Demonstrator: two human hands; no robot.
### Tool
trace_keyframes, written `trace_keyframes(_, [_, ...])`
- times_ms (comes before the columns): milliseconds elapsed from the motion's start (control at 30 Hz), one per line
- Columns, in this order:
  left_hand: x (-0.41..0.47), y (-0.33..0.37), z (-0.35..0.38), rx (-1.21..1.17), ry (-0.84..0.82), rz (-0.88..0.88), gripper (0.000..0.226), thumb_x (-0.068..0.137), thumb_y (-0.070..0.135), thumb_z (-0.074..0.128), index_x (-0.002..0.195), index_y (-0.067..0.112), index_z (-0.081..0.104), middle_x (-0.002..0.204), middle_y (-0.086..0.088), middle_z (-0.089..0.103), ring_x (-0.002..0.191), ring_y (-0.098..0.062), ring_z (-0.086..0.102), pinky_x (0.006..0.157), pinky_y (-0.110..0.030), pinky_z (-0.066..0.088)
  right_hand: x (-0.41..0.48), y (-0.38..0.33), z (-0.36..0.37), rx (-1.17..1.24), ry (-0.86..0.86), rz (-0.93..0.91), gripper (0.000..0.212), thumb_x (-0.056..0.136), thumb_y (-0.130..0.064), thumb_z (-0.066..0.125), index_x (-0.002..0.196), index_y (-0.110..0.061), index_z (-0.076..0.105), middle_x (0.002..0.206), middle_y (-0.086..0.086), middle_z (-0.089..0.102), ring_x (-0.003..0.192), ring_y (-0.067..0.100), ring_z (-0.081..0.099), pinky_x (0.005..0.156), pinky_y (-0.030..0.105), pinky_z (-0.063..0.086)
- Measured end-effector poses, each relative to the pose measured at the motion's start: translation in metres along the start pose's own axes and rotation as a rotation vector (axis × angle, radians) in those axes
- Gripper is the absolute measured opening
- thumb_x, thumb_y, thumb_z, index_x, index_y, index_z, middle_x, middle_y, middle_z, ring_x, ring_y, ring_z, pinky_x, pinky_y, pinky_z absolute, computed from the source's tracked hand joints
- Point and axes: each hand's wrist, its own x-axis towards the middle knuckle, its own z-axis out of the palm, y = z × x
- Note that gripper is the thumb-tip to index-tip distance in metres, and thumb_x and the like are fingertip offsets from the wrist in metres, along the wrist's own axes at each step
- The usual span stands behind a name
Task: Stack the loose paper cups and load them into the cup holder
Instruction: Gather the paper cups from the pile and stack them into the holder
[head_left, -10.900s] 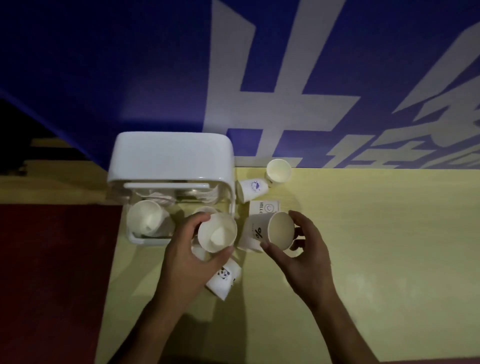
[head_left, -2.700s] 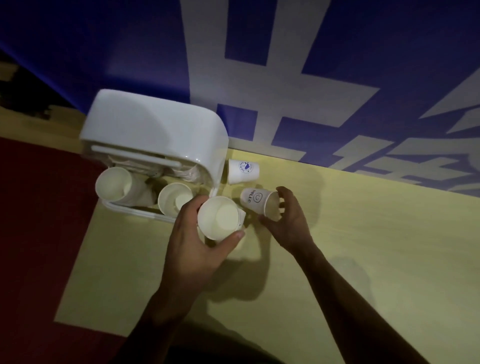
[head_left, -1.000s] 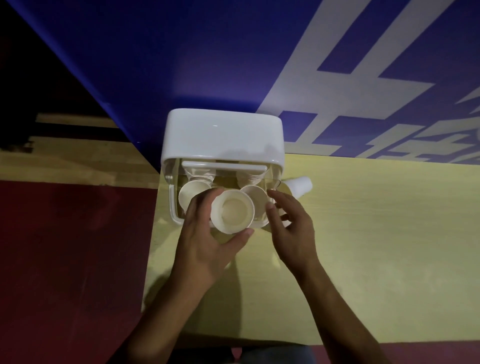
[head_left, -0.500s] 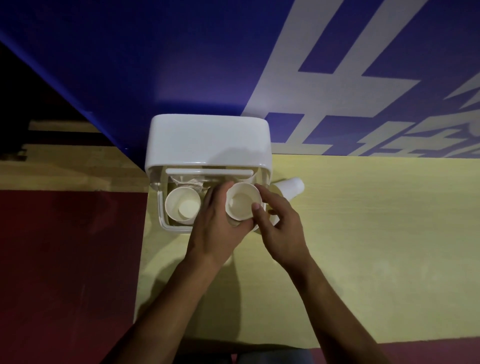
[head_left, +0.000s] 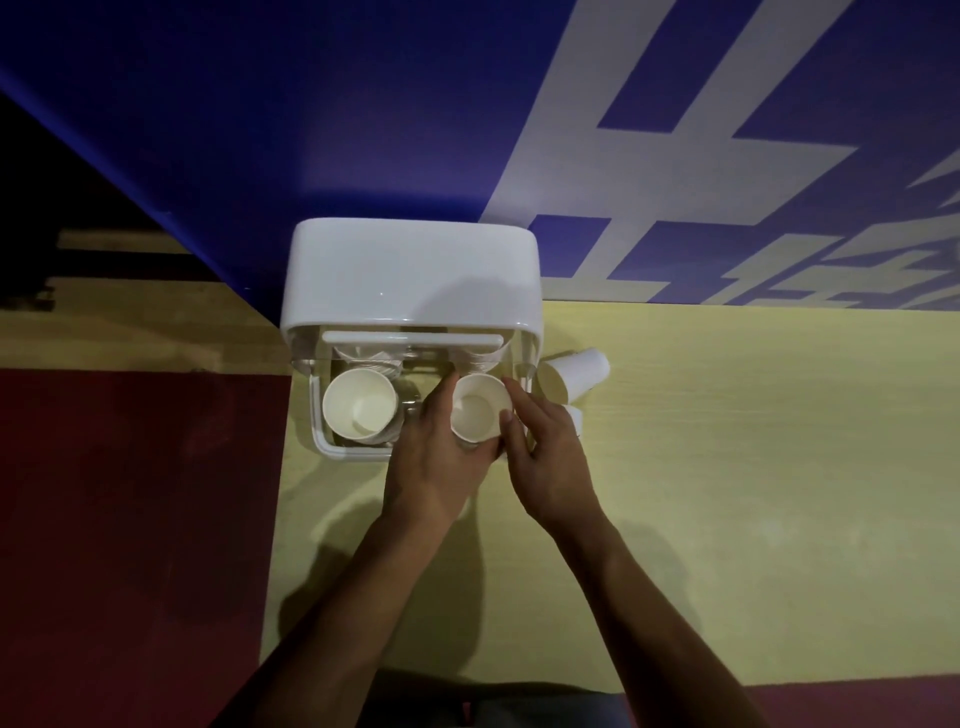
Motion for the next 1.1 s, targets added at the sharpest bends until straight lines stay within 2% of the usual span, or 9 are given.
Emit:
trace_keyframes(133, [-0.002,0.001,0.002,-0.03,0.03,0.015,0.081,0.074,0.06,0.075,0.144,0.033,0.045,0.135,0.006,0.062,0.122,-0.02,0.059,0.092,-0.04,0.054,-0.001,-0.006,-0.005,-0.016,-0.009,0.002,0.039,0.109,-0.029,0.046,0.147,-0.027,0.054,0.122,-0.007,0.066,0.118,0.016,0.057,0.101,0.046,0.049])
trace_keyframes(233, [-0.005,0.002,0.006,-0.024,0.032,0.007,0.088,0.075,0.063,0.077,0.147,0.031,0.04,0.143,0.004,0.057,0.127,-0.02,0.054,0.096,-0.041,0.052,-0.004,-0.01,-0.015,-0.031,0.009,0.0,0.04,0.11,-0.032,0.043,0.149,-0.025,0.052,0.132,-0.004,0.065,0.122,0.009,0.052,0.103,0.037,0.046])
trace_keyframes(400, [-0.021,0.01,-0.003,-0.051,0.046,-0.025,0.106,0.066,0.067,0.084,0.15,0.032,0.03,0.146,0.003,0.048,0.132,-0.02,0.048,0.098,-0.042,0.051,-0.023,0.018,-0.049,0.031,0.136,0.081,0.035,0.109,-0.032,0.046,0.138,-0.026,0.064,0.122,-0.006,0.071,0.111,0.014,0.064,0.09,0.032,0.052])
trace_keyframes(567, [-0.081,0.033,0.009,-0.045,0.253,0.126,0.081,0.077,0.054,0.077,0.141,0.016,0.046,0.137,-0.007,0.051,0.129,-0.023,0.045,0.099,-0.035,0.044,-0.025,0.062,-0.094,-0.098,0.183,0.207,0.038,0.1,-0.028,0.064,0.136,-0.015,0.064,0.122,0.003,0.071,0.103,0.017,0.066,0.085,0.039,0.057])
trace_keyframes(667, [-0.098,0.044,0.044,0.012,0.155,0.079,0.072,0.079,0.063,0.064,0.134,0.018,0.053,0.133,-0.003,0.058,0.124,-0.02,0.05,0.097,-0.033,0.046,0.003,0.076,-0.11,-0.242,0.072,0.095,0.05,0.094,-0.026,0.073,0.14,-0.01,0.06,0.132,0.008,0.067,0.119,0.026,0.061,0.098,0.042,0.053])
trace_keyframes(767, [-0.101,0.049,0.079,-0.015,0.061,-0.043,0.078,0.079,0.066,0.062,0.14,0.02,0.051,0.138,-0.001,0.056,0.126,-0.018,0.051,0.098,-0.028,0.042,0.043,0.076,-0.111,-0.413,-0.133,-0.132,0.065,0.087,-0.024,0.079,0.146,-0.012,0.055,0.142,0.011,0.06,0.13,0.031,0.053,0.105,0.048,0.049])
trace_keyframes(933, [-0.099,0.038,0.125,0.027,0.134,-0.056,0.072,0.091,0.061,0.063,0.134,0.004,0.061,0.133,-0.01,0.06,0.12,-0.023,0.056,0.095,-0.028,0.048,0.104,0.067,-0.1,-0.766,-0.492,-0.355,0.08,0.085,-0.013,0.075,0.155,-0.028,0.04,0.158,0.0,0.041,0.144,0.026,0.034,0.114,0.047,0.039])
trace_keyframes(1000, [-0.096,0.048,0.13,-0.022,0.139,-0.165,0.078,0.087,0.063,0.068,0.14,0.008,0.052,0.135,-0.006,0.057,0.123,-0.02,0.053,0.092,-0.023,0.041,0.121,0.07,-0.095,-0.921,-0.607,-0.434,0.084,0.085,-0.012,0.074,0.156,-0.031,0.035,0.159,0.0,0.038,0.144,0.026,0.033,0.114,0.044,0.037])
trace_keyframes(1100, [-0.089,0.057,0.14,-0.141,0.158,-0.363,0.083,0.076,0.054,0.083,0.141,0.017,0.046,0.133,0.0,0.055,0.117,-0.009,0.05,0.086,-0.022,0.039,0.132,0.077,-0.088,-1.04,-0.675,-0.521,0.08,0.086,-0.026,0.077,0.154,-0.032,0.035,0.152,0.001,0.046,0.137,0.026,0.041,0.11,0.044,0.04])
